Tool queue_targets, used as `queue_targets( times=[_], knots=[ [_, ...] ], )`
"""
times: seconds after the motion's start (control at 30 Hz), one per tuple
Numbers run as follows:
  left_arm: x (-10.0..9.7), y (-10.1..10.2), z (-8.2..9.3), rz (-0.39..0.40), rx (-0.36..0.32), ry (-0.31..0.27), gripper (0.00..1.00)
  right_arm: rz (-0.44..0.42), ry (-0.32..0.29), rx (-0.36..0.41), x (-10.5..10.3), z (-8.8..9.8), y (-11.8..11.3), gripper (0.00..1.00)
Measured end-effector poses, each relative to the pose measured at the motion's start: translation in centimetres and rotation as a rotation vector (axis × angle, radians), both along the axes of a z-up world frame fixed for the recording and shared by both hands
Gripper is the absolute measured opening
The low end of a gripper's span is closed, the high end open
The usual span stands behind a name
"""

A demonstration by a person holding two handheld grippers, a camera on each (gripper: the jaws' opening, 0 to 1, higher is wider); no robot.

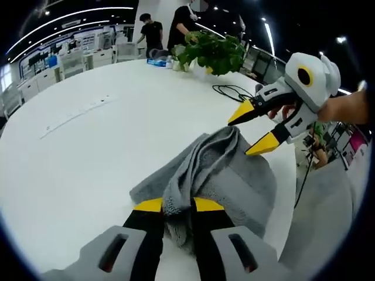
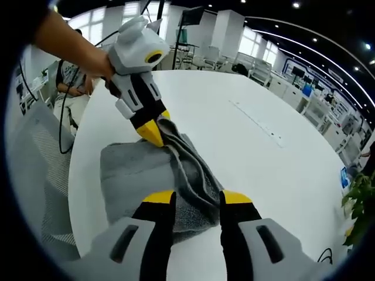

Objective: Fold the towel on the table until its edges align and the towel forms a compact rectangular stack.

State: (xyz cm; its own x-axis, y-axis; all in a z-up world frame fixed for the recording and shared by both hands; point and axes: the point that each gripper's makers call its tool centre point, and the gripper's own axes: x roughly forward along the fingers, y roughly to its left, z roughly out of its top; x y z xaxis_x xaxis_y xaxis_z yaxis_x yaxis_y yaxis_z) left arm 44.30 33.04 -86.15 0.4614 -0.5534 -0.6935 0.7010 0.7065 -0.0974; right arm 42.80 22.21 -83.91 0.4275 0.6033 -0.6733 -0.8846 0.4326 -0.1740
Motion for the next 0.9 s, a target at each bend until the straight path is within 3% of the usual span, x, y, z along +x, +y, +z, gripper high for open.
queue_targets(
  times=[0.1,0.27,0.47,0.57,0.63,0.73,0.9],
  knots=[
    [0.6,0.5,0.8,0.014,0.017,-0.059,0.22,0.004,0.001,0.011,-0.4,0.2,0.0,0.29],
    [0.6,0.6,1.7,0.017,-0.005,-0.073,0.22,0.042,0.030,0.011,-2.1,-0.3,0.3,0.27],
    [-0.1,0.0,1.6,-0.011,-0.011,-0.072,0.22,0.043,0.062,0.000,-2.2,-1.5,0.3,0.33],
    [-1.0,-0.7,1.2,-0.036,-0.039,-0.041,0.22,0.036,0.086,0.008,-1.8,-2.3,0.5,0.42],
    [-2.1,-0.6,0.0,-0.033,-0.018,0.043,0.25,0.035,0.102,-0.005,-1.8,-2.7,0.4,0.44],
    [-2.2,-0.5,-0.7,-0.037,-0.007,0.035,0.26,0.033,0.118,-0.007,-1.7,-3.4,0.4,0.47],
    [-2.4,-0.1,-1.7,-0.007,0.011,0.081,0.28,0.036,0.143,-0.014,-1.7,-4.2,0.4,0.51]
  ],
)
